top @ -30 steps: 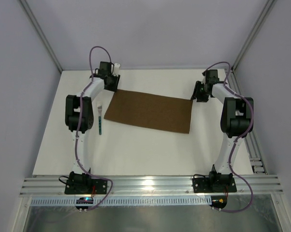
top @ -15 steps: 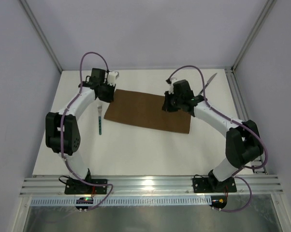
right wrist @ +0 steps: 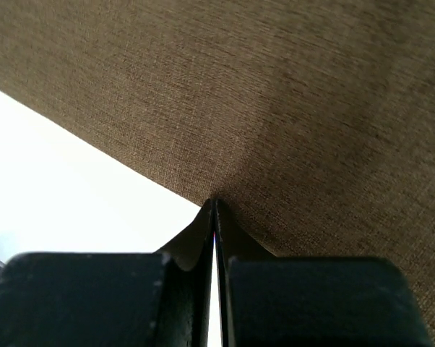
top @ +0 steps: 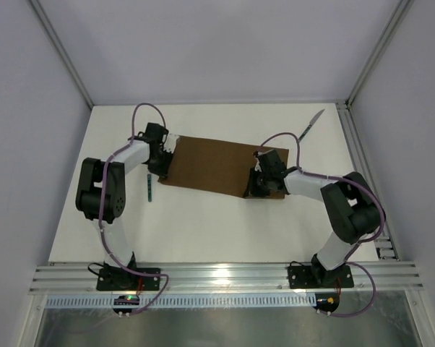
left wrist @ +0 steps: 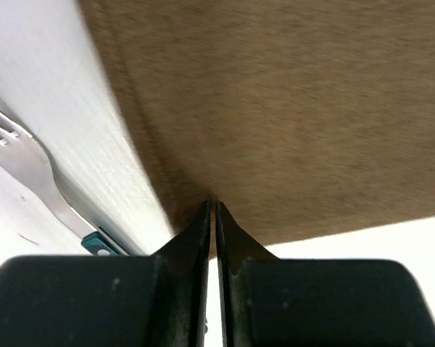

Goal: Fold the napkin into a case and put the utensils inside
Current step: Smooth out the rectangle-folded napkin at the center of the board.

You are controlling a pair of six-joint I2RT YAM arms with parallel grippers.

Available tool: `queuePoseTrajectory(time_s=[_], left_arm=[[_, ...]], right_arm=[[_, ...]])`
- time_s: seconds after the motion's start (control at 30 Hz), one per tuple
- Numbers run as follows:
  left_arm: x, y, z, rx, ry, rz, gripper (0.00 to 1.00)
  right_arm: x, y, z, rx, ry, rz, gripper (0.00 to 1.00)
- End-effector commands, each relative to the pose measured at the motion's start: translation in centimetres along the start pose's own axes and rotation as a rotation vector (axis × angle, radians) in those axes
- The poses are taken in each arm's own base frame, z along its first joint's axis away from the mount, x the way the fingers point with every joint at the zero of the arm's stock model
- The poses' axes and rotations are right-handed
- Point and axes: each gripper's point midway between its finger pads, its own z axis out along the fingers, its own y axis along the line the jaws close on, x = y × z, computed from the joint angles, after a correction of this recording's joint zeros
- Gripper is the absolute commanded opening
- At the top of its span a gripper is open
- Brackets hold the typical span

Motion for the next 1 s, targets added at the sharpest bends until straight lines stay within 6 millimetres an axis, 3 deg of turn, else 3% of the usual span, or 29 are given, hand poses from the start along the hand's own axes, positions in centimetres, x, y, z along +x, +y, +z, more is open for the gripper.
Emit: queuePoseTrajectory(time_s=[0.0, 0.03, 0.1, 0.13, 0.3, 0.4, 0.43, 0.5, 0.53, 0.6, 0.63, 0.67, 0.7, 0.73, 0.77, 0.8, 0.83, 0.87, 0.9, 0.93, 0.97], left_arm=[[0.1, 1.6, 0.8, -0.081, 0.006, 0.013, 0.06], [0.5, 1.8, 1.0, -0.086, 0.021, 0.017, 0.04], [1.4, 2.1, 1.3, -0.1, 0.043, 0.022, 0.04], [1.4, 2.1, 1.3, -0.101, 0.039, 0.031, 0.04], [1.0, 0.8, 0.7, -0.031, -0.005, 0.051, 0.04], [0.1, -0.1, -0.6, 0.014, -0.044, 0.061, 0.06], [-0.8, -0.5, -1.6, 0.034, -0.079, 0.065, 0.07], [-1.6, -1.1, -3.0, 0.058, -0.105, 0.068, 0.11], [-2.1, -1.7, -3.7, 0.086, -0.122, 0.075, 0.11], [-3.3, -2.3, -5.8, 0.106, -0.164, 0.084, 0.13], [-3.5, -2.6, -6.3, 0.119, -0.175, 0.085, 0.13], [-3.7, -2.6, -6.9, 0.12, -0.186, 0.083, 0.13], [-3.5, -2.8, -7.0, 0.123, -0.178, 0.075, 0.13], [-3.1, -2.8, -6.7, 0.122, -0.166, 0.071, 0.13], [-2.7, -2.7, -6.4, 0.121, -0.155, 0.067, 0.13], [-2.4, -2.6, -6.1, 0.116, -0.143, 0.064, 0.13], [-2.1, -2.5, -5.7, 0.113, -0.135, 0.06, 0.13], [-1.7, -2.1, -5.1, 0.091, -0.117, 0.056, 0.13], [-0.9, -1.8, -4.0, 0.078, -0.085, 0.051, 0.13], [-0.9, -1.3, -3.4, 0.058, -0.086, 0.053, 0.13], [-0.8, -0.5, -2.8, 0.021, -0.075, 0.049, 0.13]], right_arm=[[0.8, -2.8, -1.4, 0.07, -0.025, 0.079, 0.04], [1.9, -3.8, -1.8, 0.093, -0.005, 0.096, 0.04], [1.1, -4.7, -3.5, 0.096, -0.053, 0.127, 0.04], [2.1, -5.6, -4.0, 0.108, -0.043, 0.147, 0.04], [2.2, -8.8, -7.7, 0.159, -0.107, 0.204, 0.04], [0.9, -9.6, -10.3, 0.231, -0.16, 0.169, 0.04], [-0.3, -9.1, -11.5, 0.237, -0.179, 0.159, 0.04], [-2.0, -7.7, -12.8, 0.216, -0.215, 0.122, 0.04], [-3.9, -6.1, -13.8, 0.198, -0.262, 0.09, 0.04], [-5.3, -3.2, -14.0, 0.192, -0.302, 0.006, 0.04], [-7.5, -0.8, -14.5, 0.148, -0.363, -0.026, 0.04], [-7.5, 2.1, -13.8, 0.081, -0.352, -0.078, 0.04], [-7.6, 3.1, -12.1, 0.055, -0.32, -0.089, 0.04], [-8.9, 6.5, -11.9, -0.045, -0.343, -0.112, 0.04], [-9.4, 7.8, -11.0, -0.078, -0.34, -0.122, 0.04], [-9.2, 8.2, -8.6, -0.084, -0.294, -0.121, 0.04], [-10.9, 10.5, -8.4, -0.142, -0.326, -0.12, 0.04], [-11.1, 11.8, -7.5, -0.173, -0.317, -0.13, 0.04], [-9.9, 12.9, -4.9, -0.198, -0.254, -0.142, 0.04], [-11.2, 15.3, -4.7, -0.254, -0.279, -0.153, 0.04], [-11.2, 16.4, -3.8, -0.28, -0.264, -0.164, 0.04]])
